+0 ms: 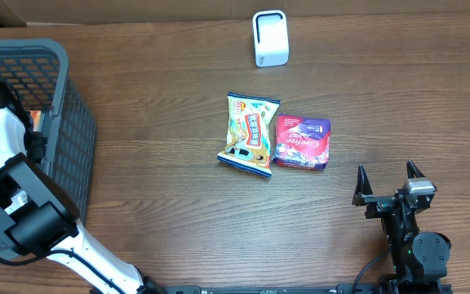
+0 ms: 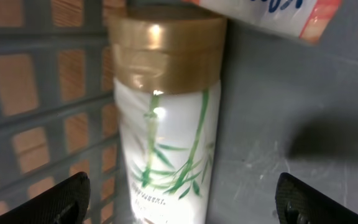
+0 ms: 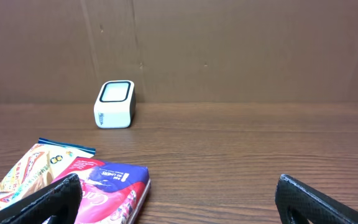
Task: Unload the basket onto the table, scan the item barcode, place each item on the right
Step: 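Grasp the white bamboo-print tube with the left gripper and lift it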
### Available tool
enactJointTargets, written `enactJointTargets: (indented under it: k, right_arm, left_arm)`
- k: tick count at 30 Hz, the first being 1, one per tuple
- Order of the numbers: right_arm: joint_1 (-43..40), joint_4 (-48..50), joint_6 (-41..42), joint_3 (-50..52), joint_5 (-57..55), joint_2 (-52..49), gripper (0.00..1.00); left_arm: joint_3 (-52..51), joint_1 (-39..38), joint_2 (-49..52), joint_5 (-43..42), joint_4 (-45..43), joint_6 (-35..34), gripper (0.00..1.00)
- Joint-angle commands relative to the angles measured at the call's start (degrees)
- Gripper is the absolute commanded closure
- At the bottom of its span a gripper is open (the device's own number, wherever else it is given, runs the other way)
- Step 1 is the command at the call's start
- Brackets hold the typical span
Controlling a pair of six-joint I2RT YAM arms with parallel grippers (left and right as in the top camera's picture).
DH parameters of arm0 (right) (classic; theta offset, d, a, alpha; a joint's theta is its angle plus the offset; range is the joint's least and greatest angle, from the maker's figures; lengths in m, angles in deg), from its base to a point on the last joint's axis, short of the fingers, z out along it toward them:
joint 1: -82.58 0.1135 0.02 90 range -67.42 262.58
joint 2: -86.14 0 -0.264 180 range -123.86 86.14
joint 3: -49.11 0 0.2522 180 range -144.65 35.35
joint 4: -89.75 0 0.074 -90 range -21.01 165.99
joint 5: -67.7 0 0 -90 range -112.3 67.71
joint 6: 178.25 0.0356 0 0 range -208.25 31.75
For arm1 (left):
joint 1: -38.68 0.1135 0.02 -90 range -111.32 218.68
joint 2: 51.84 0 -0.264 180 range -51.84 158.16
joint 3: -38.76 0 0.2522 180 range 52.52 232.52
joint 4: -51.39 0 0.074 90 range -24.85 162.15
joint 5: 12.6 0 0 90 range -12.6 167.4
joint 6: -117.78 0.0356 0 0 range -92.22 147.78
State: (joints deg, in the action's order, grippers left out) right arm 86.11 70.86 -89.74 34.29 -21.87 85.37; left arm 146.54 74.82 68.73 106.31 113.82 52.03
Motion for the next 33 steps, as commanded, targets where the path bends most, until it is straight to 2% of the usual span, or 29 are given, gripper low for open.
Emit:
enactJointTargets:
  k: [1, 12, 24, 29, 33]
  right_arm:
    - [0.48, 0.35, -0.07, 0.61, -0.37, 0.61, 0.00]
    - [0.48, 0.35, -0.07, 0.61, -0.37, 0.61, 0.00]
    - [0.48, 0.35, -0.07, 0.61, -0.37, 0.61, 0.00]
    - [0.48, 0.35, -0.07, 0.61, -0.37, 0.61, 0.00]
    - [0.48, 0.35, -0.07, 0.61, -0.37, 0.61, 0.00]
  left_arm:
    - [-1.55, 1.03, 0.83, -2.08, -1.33, 1.29, 0.13]
    - [-2.05, 4.74, 0.83, -14.91, -0.13, 1.05, 0.26]
    - [-2.05, 4.85, 0.83, -14.53, 0.94, 1.29, 0.24]
    - [-2.95, 5.62, 0.83, -21.57, 1.09, 1.27, 0.24]
    - [-4.72, 5.42, 0.83, -21.42, 2.34, 1.42, 0.24]
